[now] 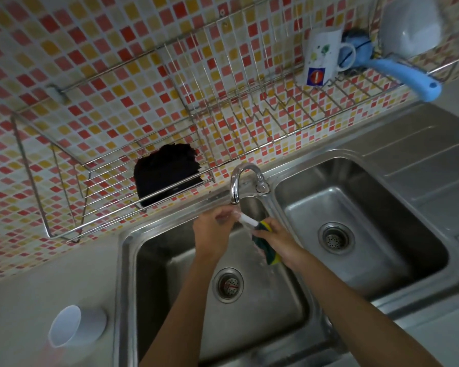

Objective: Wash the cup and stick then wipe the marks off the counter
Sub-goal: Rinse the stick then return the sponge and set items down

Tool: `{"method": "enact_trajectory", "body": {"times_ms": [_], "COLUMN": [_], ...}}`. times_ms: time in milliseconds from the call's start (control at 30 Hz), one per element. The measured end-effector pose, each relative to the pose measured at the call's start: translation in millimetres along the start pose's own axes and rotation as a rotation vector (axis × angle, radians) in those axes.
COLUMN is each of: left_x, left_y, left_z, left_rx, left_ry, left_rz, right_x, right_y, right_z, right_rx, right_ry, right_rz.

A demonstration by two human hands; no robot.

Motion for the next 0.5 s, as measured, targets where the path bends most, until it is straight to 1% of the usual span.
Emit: {"method": "enact_trajectory", "body": {"times_ms": [100, 200, 400, 500], "left_x": [13, 34, 69, 78], "left_y": [-2, -7, -19, -25], "left_z": [-13, -32, -71, -79], "left_rx": [-0.030, -0.090, -0.214, -0.227], "left_ry": [0.052, 0.081, 0.158, 0.168], "left_rz": [-0.028, -0.089, -0.142, -0.158], "right_x": [8, 18, 19, 20], "right_y": [-7, -11, -11, -9], "right_z": [13, 25, 37, 39], "right_rx": [0.070, 0.161, 0.188, 0.133], "right_ry": [-0.009, -0.038, -0.193, -0.258], "right_rz": [0.014, -0.057, -0.137, -0.219]}}
Point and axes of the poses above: each hand's wrist, its own y-axis towards the middle knuckle, its own z-axis out of the palm, x = y × z, the point moved 3 cm from there along y, towards the middle knuckle, and after that the axes turned 12 degrees about -x, right-handed, at the moved point
